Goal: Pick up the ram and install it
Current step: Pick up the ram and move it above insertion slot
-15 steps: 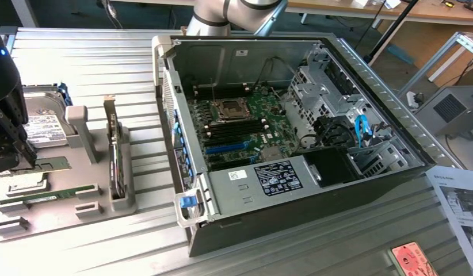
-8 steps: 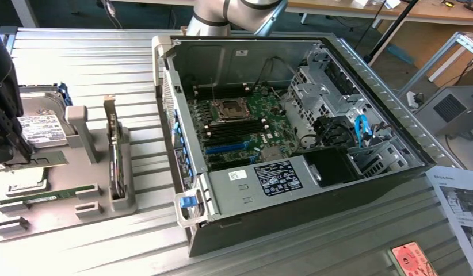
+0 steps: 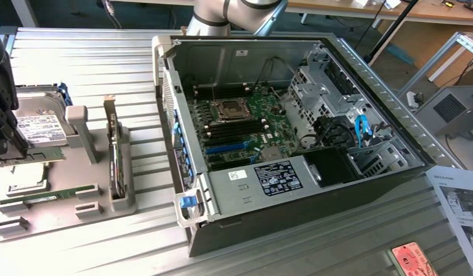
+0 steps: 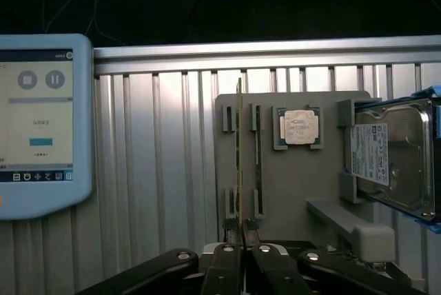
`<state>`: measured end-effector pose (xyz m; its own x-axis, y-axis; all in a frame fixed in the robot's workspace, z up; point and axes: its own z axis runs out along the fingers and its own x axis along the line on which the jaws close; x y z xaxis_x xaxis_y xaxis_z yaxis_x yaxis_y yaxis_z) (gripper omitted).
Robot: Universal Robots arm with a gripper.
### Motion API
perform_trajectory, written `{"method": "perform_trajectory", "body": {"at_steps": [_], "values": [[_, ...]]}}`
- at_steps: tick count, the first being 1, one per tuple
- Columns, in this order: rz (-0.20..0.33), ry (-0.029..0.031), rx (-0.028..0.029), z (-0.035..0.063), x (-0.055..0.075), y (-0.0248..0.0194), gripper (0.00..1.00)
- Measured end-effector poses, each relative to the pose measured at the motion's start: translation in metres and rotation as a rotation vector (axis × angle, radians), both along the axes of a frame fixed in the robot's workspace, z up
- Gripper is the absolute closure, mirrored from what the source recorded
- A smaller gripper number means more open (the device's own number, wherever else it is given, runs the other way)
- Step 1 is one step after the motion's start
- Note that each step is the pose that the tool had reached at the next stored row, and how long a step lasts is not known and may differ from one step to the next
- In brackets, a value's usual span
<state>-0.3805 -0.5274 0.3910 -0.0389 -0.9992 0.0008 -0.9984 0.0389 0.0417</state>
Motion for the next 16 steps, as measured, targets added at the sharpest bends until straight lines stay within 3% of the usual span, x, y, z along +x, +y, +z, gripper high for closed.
{"method": "perform_trajectory", "body": {"at_steps": [16], "values": [[0.000, 0.0000, 0.0000, 0.0062, 0.0009, 0.0000, 0.88]]}}
